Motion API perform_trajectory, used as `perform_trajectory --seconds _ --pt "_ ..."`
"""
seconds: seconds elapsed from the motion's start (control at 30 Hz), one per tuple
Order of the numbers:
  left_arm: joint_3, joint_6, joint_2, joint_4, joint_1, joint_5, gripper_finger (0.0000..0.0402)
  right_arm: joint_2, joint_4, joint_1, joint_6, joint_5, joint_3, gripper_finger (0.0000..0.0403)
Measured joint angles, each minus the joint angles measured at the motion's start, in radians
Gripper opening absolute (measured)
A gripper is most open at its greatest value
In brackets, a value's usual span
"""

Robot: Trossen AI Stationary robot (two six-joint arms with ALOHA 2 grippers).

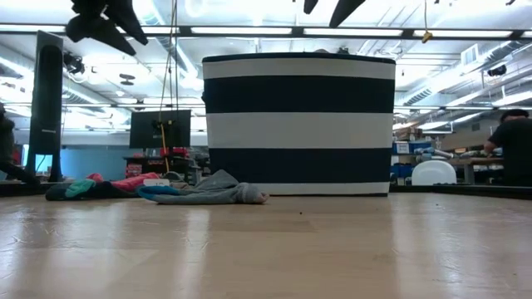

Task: Sort clothes
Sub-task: Put the orange sock into the blue bin

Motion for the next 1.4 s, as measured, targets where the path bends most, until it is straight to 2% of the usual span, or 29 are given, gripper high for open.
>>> perform_trajectory --seconds 0.07,0.17,0.27,0.33,0.43,0.6,0.67,0.83,1.0,1.13,1.4 --pt "0.000 0.056 0.012 0.008 0.000 0.002 0.0234 0.003 0.002 0.000 0.005 0.000 0.000 0.0261" --pt "0.000 -0.003 0.035 0.012 0.000 0.049 0.0242 0.006 0.010 0.000 0.026 0.001 0.000 0.0261" --pt "0.000 0.002 0.080 -0.013 0.037 0.065 0.0241 0.006 0.019 0.000 0.026 0.003 0.000 0.0261" --pt "0.000 0.004 0.124 -0.037 0.104 0.117 0.0238 0.006 0.021 0.000 0.027 0.006 0.000 0.0261" --pt "0.000 0.034 0.209 -0.099 0.223 0.267 0.0233 0.006 0.024 0.000 0.027 0.019 0.000 0.0261" --pt "0.000 0.187 0.339 -0.098 0.404 0.437 0.0231 0.007 0.037 0.000 0.027 0.021 0.000 0.0261" --pt "0.000 0.250 0.377 -0.079 0.466 0.474 0.0230 0.007 0.041 0.000 0.027 0.021 0.000 0.0261" --pt "0.000 0.371 0.439 -0.063 0.611 0.475 0.0229 0.007 0.048 0.000 0.028 0.021 0.000 0.0261" --pt "-0.024 0.467 0.503 -0.003 0.740 0.577 0.0229 0.007 0.048 0.006 0.028 0.020 0.000 0.0261" --pt "-0.079 0.491 0.549 0.065 0.770 0.630 0.0229 0.007 0.048 0.008 0.030 0.007 0.000 0.0261" --pt "-0.173 0.493 0.573 0.194 0.768 0.593 0.0229 0.007 0.046 0.012 0.033 -0.014 0.000 0.0260"
